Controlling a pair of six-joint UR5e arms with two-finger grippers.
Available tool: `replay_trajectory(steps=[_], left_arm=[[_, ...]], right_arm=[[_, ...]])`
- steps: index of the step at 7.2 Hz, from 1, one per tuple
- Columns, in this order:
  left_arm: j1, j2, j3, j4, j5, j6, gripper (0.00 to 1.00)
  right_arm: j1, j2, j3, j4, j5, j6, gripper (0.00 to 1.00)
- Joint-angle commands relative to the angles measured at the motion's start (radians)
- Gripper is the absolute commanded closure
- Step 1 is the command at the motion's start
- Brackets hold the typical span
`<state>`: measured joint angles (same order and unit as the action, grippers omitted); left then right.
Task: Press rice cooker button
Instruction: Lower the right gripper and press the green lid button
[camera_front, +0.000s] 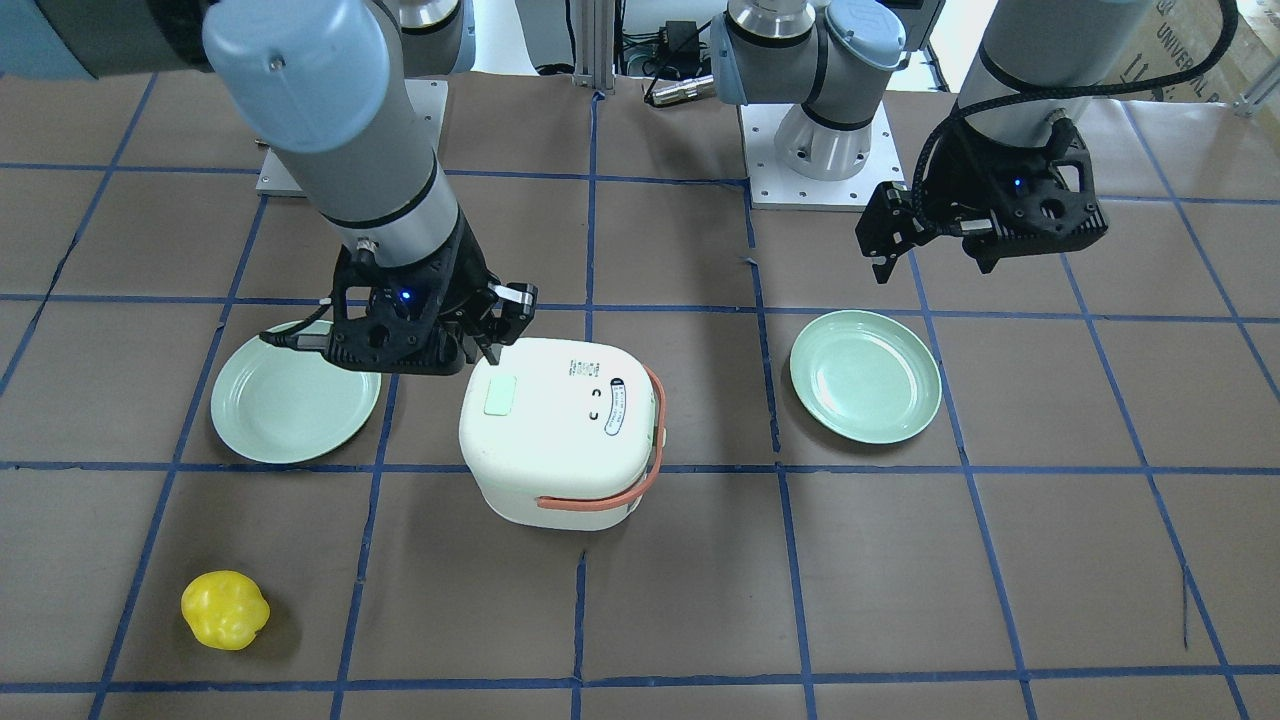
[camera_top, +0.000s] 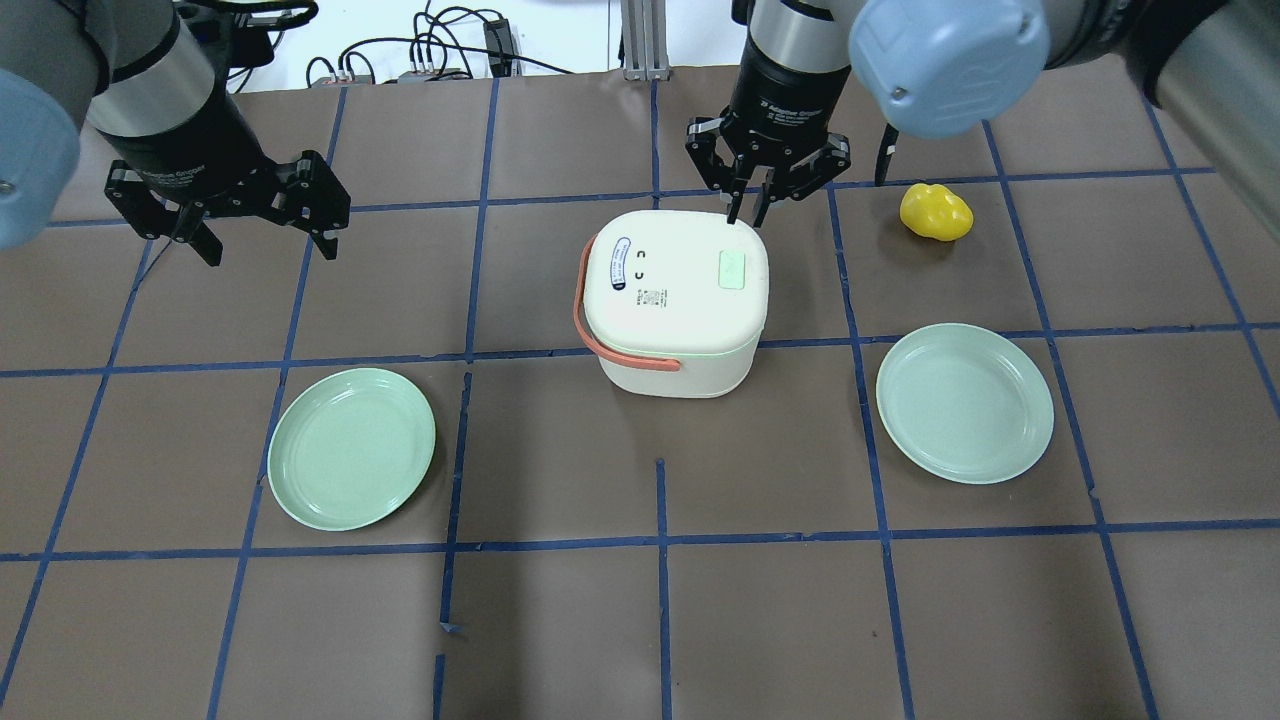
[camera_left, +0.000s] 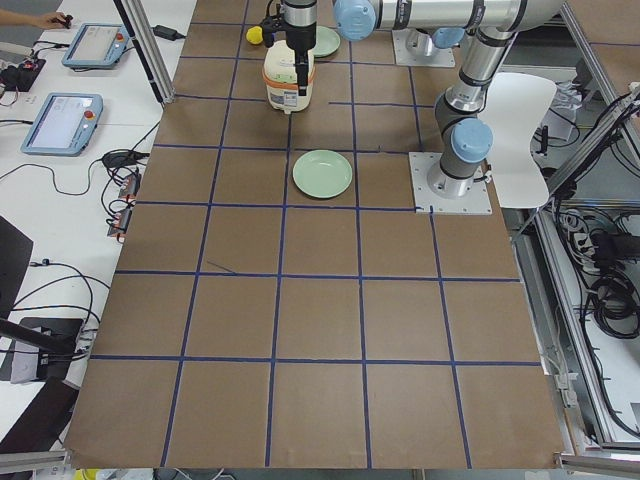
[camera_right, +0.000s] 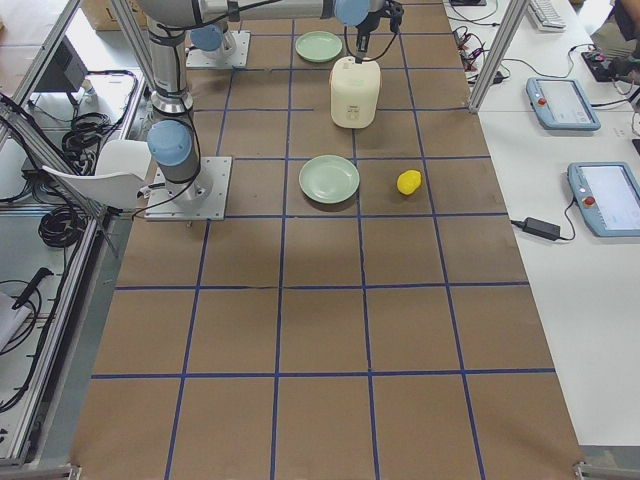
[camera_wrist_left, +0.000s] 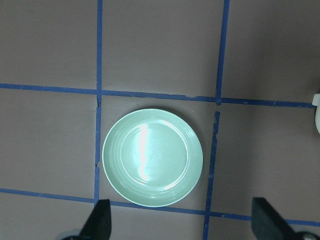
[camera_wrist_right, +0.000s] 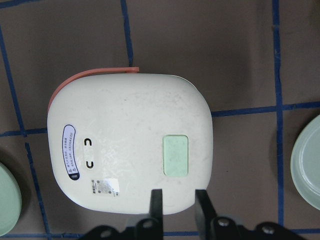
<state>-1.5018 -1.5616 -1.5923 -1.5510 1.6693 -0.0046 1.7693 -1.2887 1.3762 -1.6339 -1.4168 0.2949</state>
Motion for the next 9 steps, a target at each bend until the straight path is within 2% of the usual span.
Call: replay_trajectory(steps=[1, 4, 9], left_arm=[[0.000, 0.000, 0.000, -0.001, 0.001, 0.000, 0.00], [0.000, 0.000, 0.000, -0.001, 0.000, 0.000, 0.00], [0.000, 0.000, 0.000, -0.001, 0.000, 0.000, 0.00]], right_arm=[[-0.002, 0.037, 0.007, -0.017, 0.003, -0.007, 0.93], [-0.005, 0.086, 0.011, -0.024, -0.008, -0.005, 0.93], [-0.004, 0.098, 0.037, -0.024, -0.007, 0.007, 0.93]])
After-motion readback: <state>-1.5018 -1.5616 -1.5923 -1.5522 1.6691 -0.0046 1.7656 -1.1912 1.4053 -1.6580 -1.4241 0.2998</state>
